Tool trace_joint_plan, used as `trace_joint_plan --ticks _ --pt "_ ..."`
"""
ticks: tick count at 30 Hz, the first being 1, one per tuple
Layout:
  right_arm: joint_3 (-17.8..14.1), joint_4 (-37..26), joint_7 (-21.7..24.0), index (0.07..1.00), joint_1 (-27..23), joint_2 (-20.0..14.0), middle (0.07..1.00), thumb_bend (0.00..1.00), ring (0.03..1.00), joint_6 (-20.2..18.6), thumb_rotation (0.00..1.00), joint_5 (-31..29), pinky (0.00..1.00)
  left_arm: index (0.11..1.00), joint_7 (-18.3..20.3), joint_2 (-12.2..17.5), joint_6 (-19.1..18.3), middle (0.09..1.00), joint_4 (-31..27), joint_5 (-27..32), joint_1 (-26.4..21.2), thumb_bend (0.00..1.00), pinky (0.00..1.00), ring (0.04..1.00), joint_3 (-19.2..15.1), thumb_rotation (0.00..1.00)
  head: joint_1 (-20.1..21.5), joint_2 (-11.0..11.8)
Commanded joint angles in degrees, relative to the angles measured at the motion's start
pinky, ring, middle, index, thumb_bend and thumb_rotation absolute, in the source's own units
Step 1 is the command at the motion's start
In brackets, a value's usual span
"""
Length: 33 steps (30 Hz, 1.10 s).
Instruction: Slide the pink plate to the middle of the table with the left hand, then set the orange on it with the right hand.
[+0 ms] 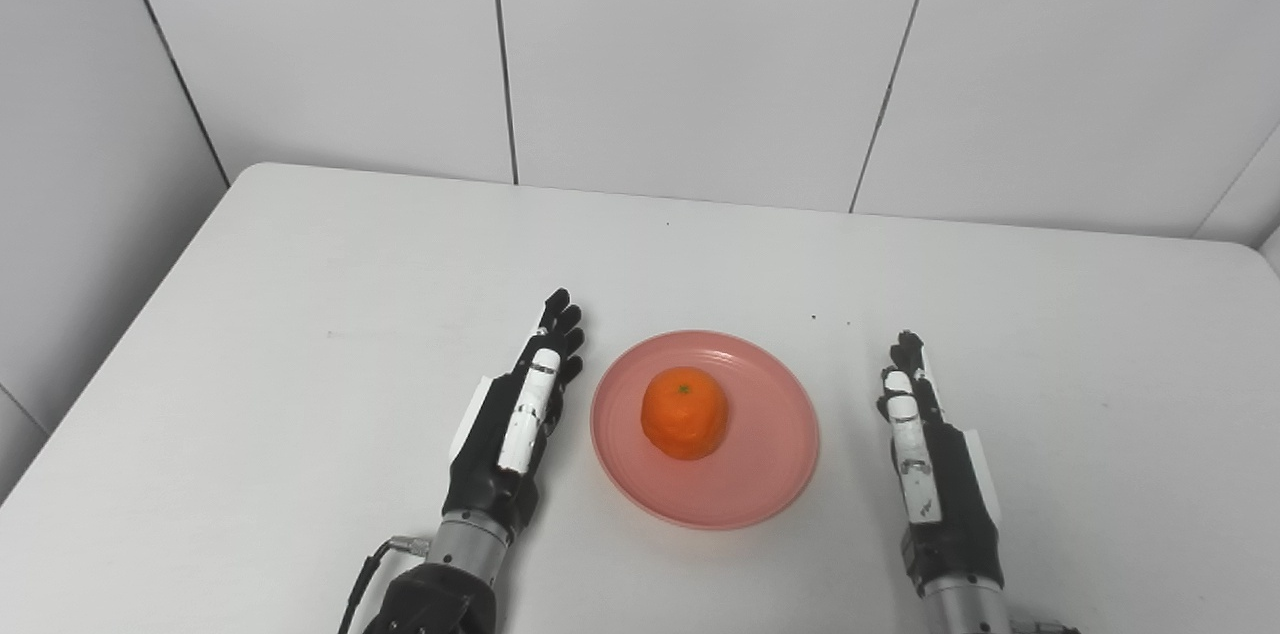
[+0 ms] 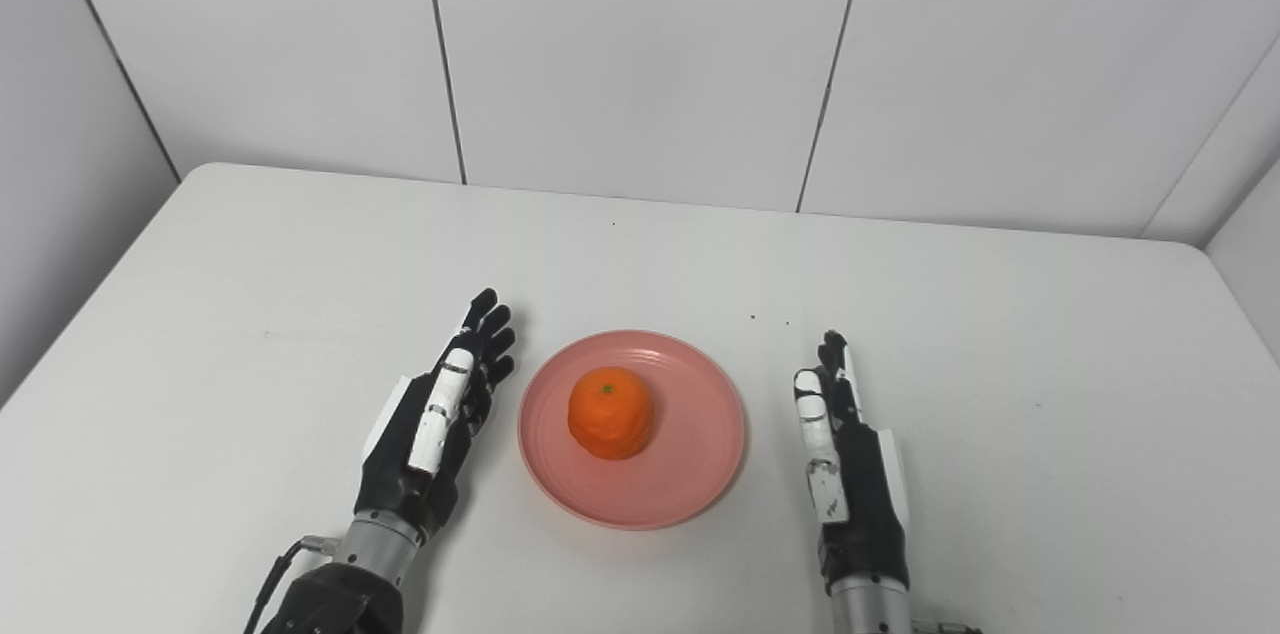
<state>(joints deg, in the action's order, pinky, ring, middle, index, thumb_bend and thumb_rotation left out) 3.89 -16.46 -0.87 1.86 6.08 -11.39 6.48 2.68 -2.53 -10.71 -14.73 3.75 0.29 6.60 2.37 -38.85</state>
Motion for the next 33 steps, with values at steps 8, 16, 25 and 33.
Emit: trace_joint_plan --ticks 8,16,25,33 --pt "1.13 -0.28 -0.02 1.000 -0.23 -0.06 1.000 0.27 1.000 2.69 1.00 -0.59 1.00 1.000 0.79 -0.25 0.70 1.000 -1.40 0.45 -0.22 0.40 1.00 1.000 -0.08 1.00 0.16 0.46" --pt "1.48 0.49 0.13 1.000 0.02 -0.08 1.000 0.27 1.000 3.51 1.00 -1.05 1.00 1.000 0.63 -0.61 -0.07 1.000 -0.84 1.40 -0.08 0.39 1.00 1.000 -0.62 1.00 0.03 0.92" --pt "1.33 1.21 -0.41 1.000 0.10 0.16 1.000 0.25 1.000 4.40 1.00 -1.63 1.00 1.000 0.17 -1.20 -0.11 1.000 -0.29 1.44 -0.42 0.39 1.00 1.000 -0.90 1.00 -0.32 1.48" --pt "1.21 1.33 -1.01 1.000 0.33 0.50 1.000 0.26 1.000 4.88 1.00 -1.72 1.00 1.000 0.20 -0.96 0.58 1.000 0.09 1.10 -0.77 0.39 1.00 1.000 -1.10 1.00 0.22 2.23"
